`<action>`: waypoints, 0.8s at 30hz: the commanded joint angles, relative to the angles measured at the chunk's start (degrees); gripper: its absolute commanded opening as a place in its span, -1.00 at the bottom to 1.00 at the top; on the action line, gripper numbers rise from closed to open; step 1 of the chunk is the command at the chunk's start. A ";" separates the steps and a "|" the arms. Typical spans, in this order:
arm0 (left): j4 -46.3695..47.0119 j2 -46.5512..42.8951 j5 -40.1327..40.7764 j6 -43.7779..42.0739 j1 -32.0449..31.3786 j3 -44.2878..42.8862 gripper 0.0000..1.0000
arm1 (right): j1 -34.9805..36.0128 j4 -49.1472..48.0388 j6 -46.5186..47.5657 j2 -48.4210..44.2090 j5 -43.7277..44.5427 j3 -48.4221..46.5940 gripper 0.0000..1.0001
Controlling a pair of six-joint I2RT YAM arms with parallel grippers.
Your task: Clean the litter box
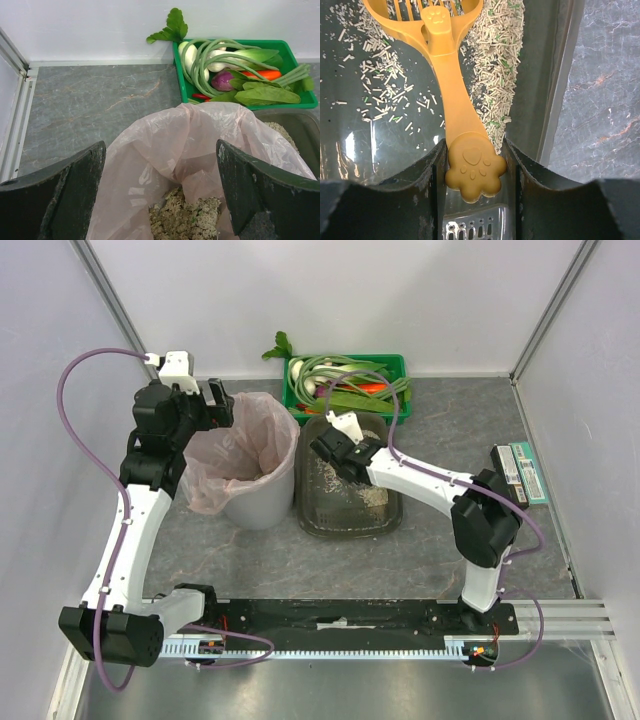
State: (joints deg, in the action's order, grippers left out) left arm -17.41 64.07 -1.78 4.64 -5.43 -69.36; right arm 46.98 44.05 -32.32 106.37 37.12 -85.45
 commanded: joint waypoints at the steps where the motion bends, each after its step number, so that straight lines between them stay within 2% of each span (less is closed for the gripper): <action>1: 2.73 -1.14 -2.17 1.33 0.77 -0.16 0.93 | -0.22 -9.76 1.54 -1.33 1.81 4.23 -1.00; 3: 2.82 -1.23 -2.96 1.51 1.12 -0.16 0.93 | -0.14 -13.97 2.69 -2.21 2.16 7.21 -1.00; 16: 3.26 -0.88 -4.99 2.47 2.53 0.02 0.93 | 2.41 -24.97 6.56 -7.83 8.14 17.06 -1.00; 24: 3.35 -1.06 -5.34 2.48 3.15 0.19 0.93 | 4.78 -25.60 8.50 -11.70 9.72 20.41 -1.00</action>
State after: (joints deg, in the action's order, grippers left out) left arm -16.49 64.07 -6.20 5.78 -2.68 -69.34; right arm 50.70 22.55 -24.01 99.42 42.89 -66.04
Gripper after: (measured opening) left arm 0.968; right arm 0.499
